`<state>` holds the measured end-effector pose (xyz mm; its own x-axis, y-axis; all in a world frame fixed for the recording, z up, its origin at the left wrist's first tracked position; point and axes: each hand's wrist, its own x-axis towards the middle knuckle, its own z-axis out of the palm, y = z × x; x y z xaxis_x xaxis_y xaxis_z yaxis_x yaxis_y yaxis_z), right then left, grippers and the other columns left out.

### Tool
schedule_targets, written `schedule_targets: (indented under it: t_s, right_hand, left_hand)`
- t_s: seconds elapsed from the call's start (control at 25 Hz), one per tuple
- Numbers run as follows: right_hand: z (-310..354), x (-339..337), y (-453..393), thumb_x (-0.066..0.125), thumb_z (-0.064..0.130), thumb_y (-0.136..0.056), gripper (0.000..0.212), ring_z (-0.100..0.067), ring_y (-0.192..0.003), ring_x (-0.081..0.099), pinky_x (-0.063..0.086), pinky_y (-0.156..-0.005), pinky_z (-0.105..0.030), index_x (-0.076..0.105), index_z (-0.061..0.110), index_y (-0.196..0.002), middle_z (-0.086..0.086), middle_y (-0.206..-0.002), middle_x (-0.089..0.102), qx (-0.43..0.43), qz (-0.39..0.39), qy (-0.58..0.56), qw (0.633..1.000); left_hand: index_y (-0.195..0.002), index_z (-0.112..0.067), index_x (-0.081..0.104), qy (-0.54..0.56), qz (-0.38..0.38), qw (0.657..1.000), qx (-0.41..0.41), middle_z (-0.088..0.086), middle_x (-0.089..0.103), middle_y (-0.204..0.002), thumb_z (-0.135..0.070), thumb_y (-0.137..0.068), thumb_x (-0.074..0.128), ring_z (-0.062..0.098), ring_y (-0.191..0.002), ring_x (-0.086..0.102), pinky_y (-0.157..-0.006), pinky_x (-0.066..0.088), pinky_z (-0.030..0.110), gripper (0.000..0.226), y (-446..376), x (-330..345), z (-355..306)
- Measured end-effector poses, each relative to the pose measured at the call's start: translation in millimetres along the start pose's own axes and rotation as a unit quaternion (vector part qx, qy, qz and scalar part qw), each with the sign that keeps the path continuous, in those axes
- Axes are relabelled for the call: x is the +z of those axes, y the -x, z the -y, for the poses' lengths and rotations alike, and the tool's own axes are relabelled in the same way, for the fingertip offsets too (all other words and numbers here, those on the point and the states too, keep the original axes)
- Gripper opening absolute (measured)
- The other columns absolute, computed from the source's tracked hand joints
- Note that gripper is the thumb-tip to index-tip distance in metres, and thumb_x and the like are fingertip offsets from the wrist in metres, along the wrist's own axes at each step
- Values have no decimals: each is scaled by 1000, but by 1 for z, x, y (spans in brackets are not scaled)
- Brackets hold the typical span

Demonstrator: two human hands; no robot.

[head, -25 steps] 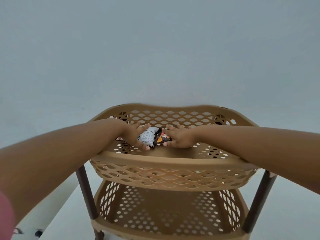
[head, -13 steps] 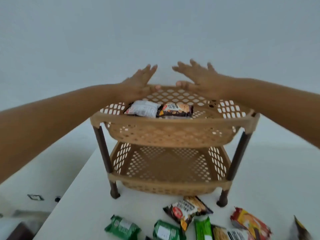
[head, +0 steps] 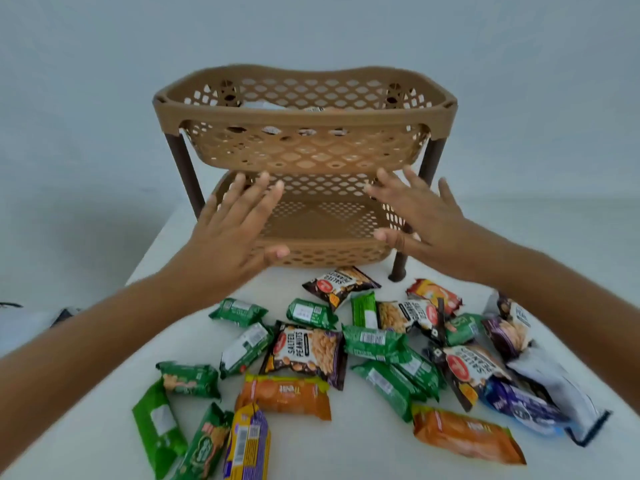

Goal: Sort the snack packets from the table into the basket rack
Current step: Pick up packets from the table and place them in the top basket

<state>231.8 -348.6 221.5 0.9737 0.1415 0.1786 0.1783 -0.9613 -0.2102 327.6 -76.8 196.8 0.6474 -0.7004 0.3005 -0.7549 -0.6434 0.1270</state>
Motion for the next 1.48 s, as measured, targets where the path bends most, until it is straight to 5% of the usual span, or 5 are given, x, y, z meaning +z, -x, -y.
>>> schedule_targets:
  t_s: [0.32, 0.44, 0.92, 1.2, 1.48]
  right_hand:
    - [2, 117, 70, 37, 54, -91, 66, -17, -145, -12, -16, -109, -49, 5, 37, -146, 8, -158, -3, 74, 148, 37, 985]
    - [6, 135, 74, 42, 49, -91, 65, -17, -146, 2, -9, -111, -56, 10, 35, -145, 7, -157, 13, 60, 151, 62, 985]
    - [0, 131, 76, 59, 34, -84, 57, -20, -114, 53, 47, -91, -35, 37, 29, -136, -3, -129, 56, 153, 19, -79, 985]
    - [-12, 102, 96, 64, 35, -82, 60, -19, -119, 51, 44, -93, -32, 37, 33, -135, -3, -134, 54, 204, -25, -158, 966]
    - [-18, 83, 100, 69, 29, -75, 58, -8, -97, 60, 48, -79, -22, 40, 49, -122, 7, -112, 59, 219, -74, -238, 943]
  left_hand:
    - [-135, -39, -23, 56, 165, 983, -55, -15, -22, -148, -82, -66, -8, 9, -133, -30, -111, -13, 40, 84, 86, 95, -34]
    - [-146, -33, 1, 40, 225, 972, -54, -12, -6, -156, -69, -81, 25, 9, -137, -22, -113, -10, 41, 78, 94, 115, -35]
    - [-142, -17, 27, 82, 151, 984, 49, 4, 31, -147, -47, -84, 56, 18, -138, 20, -115, 10, 32, 71, 76, 158, -130]
    - [-143, -9, 20, -80, 201, 965, 147, 14, 39, -134, -22, -90, 53, 30, -128, 33, -116, 6, 41, 64, 58, 177, -136]
    - [-133, -16, 37, 6, 159, 985, 66, 3, 43, -126, -44, -87, 52, 23, -122, 37, -114, 15, 33, 56, 57, 146, -125]
